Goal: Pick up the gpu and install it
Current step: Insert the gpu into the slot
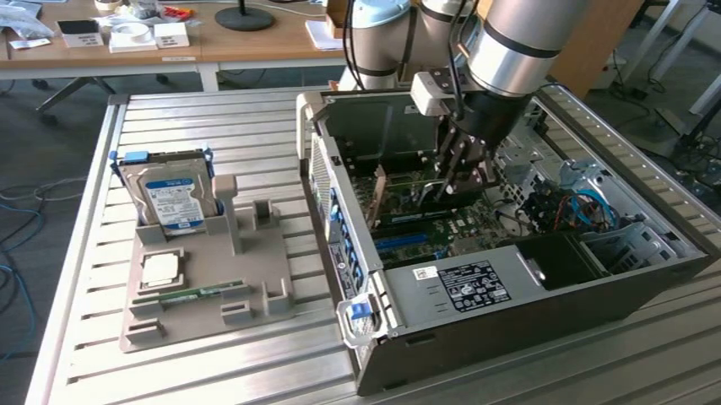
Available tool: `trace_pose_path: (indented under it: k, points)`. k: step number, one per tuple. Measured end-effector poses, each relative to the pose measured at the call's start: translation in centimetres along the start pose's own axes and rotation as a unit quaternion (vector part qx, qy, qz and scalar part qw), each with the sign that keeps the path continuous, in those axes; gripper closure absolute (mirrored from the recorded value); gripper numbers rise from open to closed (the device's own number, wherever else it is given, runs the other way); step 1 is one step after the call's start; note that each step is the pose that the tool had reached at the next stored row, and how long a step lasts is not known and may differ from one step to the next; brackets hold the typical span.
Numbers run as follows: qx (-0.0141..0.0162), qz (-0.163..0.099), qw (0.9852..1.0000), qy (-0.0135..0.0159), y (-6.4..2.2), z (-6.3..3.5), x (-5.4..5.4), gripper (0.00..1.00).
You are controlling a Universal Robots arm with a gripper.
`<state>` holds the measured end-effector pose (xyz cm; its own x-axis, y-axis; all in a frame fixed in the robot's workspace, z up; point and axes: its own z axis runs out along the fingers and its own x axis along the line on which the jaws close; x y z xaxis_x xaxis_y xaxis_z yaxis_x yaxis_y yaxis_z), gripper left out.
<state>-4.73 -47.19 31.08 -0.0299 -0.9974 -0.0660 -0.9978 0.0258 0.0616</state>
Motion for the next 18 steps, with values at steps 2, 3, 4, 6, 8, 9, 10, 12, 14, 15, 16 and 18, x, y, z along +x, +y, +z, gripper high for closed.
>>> trace_pose_path:
  k: [2, 3, 4, 6, 8, 9, 10, 12, 14, 15, 16, 18]
  points:
    - [0.0002, 0.0, 1.0, 0.0, 0.06, 0.26, 0.0, 0.73]
    - [0.0003, 0.0, 1.0, 0.0, 0.1, 0.36, 0.0, 0.73]
    - [0.0004, 0.0, 1.0, 0.0, 0.17, 0.44, 0.0, 0.73]
    - [0.0011, 0.0, 1.0, -0.0001, 0.32, 0.58, 0.0, 0.73]
    - [0.0022, 0.0, 1.0, -0.0001, 0.49, 0.74, 0.1, 0.73]
    - [0.0029, 0.0, 1.0, -0.0001, 0.58, 0.84, 0.1, 0.73]
    - [0.0036, 0.0, 1.0, -0.0002, 0.64, 0.94, 0.1, 0.73]
    - [0.0047, 0.0, 1.0, -0.0002, 0.74, 1.16, 0.1, 0.73]
    - [0.0052, 0.0, 1.0, -0.0002, 0.78, 1.36, 0.1, 0.73]
    - [0.0053, 0.0, 1.0, -0.0002, 0.78, 1.45, 0.1, 0.73]
    - [0.0054, 0.0, 1.0, -0.0002, 0.79, 1.56, 0.1, 0.73]
    - [0.0055, 0.0, 1.0, -0.0002, 0.81, 1.74, 0.1, 0.73]
